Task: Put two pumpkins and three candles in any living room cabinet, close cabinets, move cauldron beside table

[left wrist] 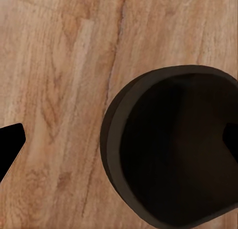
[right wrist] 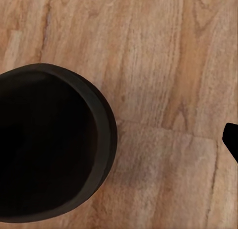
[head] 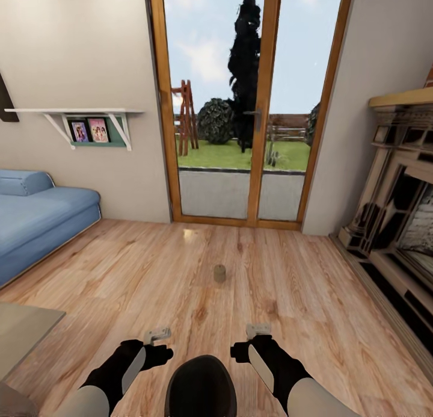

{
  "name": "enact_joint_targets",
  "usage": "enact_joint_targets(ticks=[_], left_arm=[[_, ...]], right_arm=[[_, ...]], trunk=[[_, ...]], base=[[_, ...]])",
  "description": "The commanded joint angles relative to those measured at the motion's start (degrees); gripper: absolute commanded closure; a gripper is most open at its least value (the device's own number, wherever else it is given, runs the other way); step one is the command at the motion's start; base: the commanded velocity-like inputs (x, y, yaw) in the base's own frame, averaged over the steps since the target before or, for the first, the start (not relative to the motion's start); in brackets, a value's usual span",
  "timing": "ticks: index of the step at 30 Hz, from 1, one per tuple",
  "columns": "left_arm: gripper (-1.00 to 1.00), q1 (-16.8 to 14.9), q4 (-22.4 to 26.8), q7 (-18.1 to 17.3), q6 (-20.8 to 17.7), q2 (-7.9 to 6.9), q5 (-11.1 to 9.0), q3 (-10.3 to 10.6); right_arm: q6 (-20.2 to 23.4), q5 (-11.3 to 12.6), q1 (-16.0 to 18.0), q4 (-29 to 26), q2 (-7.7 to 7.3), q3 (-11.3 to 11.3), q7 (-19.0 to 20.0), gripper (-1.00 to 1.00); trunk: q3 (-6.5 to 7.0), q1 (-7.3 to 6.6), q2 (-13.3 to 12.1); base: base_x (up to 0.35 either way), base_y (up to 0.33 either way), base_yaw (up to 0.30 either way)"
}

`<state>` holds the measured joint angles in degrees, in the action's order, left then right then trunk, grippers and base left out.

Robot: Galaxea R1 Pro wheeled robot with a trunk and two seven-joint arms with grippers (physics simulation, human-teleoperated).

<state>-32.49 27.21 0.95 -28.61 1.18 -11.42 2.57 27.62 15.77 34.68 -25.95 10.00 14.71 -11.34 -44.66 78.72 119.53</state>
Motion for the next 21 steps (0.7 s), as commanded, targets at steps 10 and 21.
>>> enact_joint_targets(ticks=[10, 21], left_arm=[[-1.00, 0.0, 0.3, 0.1, -0.2, 0.16, -0.3, 0.2], [-1.00, 0.0, 0.3, 0.1, -0.2, 0.31, -0.3, 0.2]], right_arm=[[-1.0, 0.6, 0.0, -0.1, 0.00, 0.2, -0.4, -1.00], [-1.2, 0.5, 0.0, -0.1, 0.00, 0.2, -0.3, -1.00]], trunk=[[-1.86, 2.19, 4.1], [-3.83, 4.61, 8.5]], base=[[0.000, 0.000, 0.000], [0.000, 0.000, 0.000]])
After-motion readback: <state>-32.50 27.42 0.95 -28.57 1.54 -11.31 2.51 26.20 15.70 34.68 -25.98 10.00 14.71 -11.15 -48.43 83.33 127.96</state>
